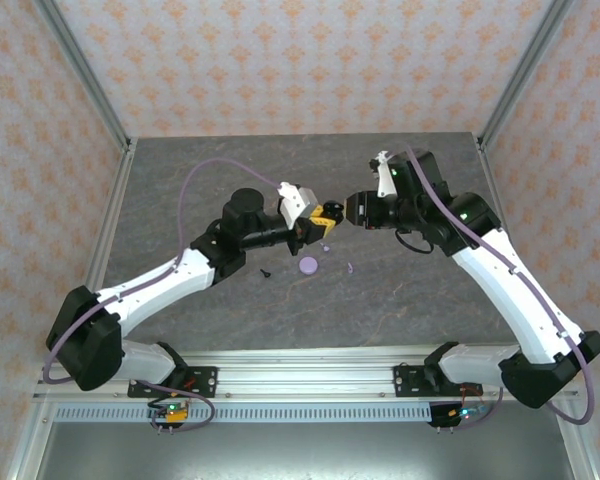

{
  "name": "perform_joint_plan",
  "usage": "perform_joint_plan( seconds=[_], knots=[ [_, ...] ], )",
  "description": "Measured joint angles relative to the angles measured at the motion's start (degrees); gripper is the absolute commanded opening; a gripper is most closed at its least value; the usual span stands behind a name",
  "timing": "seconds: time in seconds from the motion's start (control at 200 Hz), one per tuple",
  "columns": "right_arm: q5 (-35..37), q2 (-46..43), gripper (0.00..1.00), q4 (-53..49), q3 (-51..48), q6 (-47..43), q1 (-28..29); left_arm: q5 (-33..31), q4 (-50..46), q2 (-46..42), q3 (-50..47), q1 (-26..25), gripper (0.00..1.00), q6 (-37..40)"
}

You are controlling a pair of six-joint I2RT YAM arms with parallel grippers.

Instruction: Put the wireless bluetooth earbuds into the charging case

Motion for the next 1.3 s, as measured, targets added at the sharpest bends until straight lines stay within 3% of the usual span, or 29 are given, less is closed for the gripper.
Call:
perform_joint_plan(
  seconds=[0.275,0.47,0.646,0.976,1.301],
  knots=[
    [4.6,0.4,0.4,0.4,-5.9,1.3,-0.5,-0.7,-5.7,-1.8,1.4,5.8,0.07,-3.9],
    [-1.4,7.3,0.4,6.3,-12.2,3.1,0.1,-3.8,-13.1,-7.8,1.3,8.9,0.08,-5.8],
    [-6.8,16.6,0.38,13.8,-15.3,4.9,4.2,-7.1,-18.8,-15.5,-0.2,9.2,0.08,-6.8],
    [-13.3,33.0,0.37,25.5,-13.3,6.3,12.2,-12.9,-31.6,-25.0,-1.0,9.2,0.09,-7.6],
    [-14.4,45.1,0.37,26.3,-2.1,5.0,16.0,-15.5,-36.7,-30.0,-1.1,9.2,0.1,-8.6]
  ],
)
